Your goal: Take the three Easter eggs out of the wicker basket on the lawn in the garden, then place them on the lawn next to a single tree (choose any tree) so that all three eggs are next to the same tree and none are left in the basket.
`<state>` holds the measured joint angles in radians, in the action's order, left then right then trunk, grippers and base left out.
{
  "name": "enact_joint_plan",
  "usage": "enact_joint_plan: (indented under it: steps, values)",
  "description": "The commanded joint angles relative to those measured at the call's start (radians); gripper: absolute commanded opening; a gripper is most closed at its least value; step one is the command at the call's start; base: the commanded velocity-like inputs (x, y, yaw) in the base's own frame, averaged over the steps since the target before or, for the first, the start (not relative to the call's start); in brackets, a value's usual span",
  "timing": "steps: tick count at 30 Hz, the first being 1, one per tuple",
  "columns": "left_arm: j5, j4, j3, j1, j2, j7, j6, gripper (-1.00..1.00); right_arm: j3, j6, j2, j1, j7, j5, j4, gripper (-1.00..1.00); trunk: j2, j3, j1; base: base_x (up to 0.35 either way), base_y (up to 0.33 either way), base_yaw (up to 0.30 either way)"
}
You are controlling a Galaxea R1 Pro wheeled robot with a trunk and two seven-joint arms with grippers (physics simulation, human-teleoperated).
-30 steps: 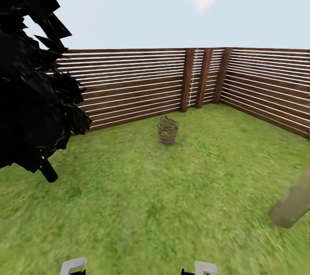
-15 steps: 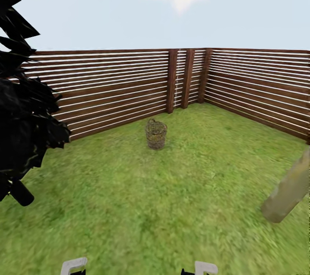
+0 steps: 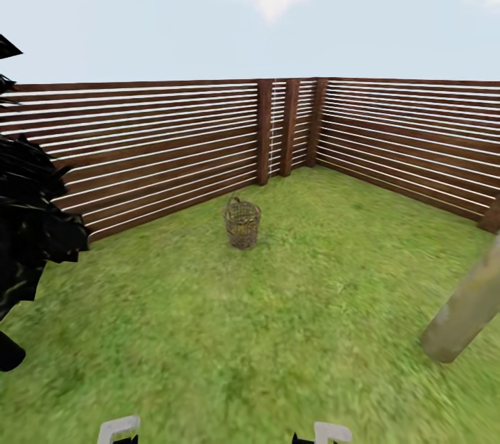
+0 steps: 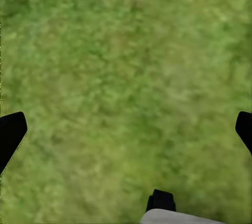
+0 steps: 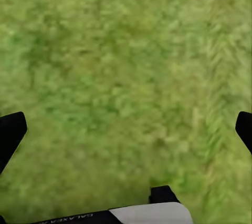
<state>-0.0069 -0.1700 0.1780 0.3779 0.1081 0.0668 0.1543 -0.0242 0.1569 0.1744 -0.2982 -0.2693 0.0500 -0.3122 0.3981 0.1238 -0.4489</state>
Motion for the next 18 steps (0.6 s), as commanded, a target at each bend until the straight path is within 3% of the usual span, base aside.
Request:
enact_joint_plan:
  steps: [1, 18]
  values:
    - [-0.001, 0.001, 0.003, 0.001, 0.0, 0.001, 0.004, 1.0, -0.002, 0.004, 0.0, -0.001, -0.004, 0.006, 0.001, 1.0, 0.002, 0.002, -0.001, 0.292, 0.164, -0.011]
    - [-0.001, 0.001, 0.003, 0.001, -0.001, 0.001, 0.004, 1.0, -0.003, 0.004, 0.0, -0.001, -0.004, 0.008, 0.001, 1.0, 0.002, 0.002, -0.001, 0.29, 0.14, -0.001]
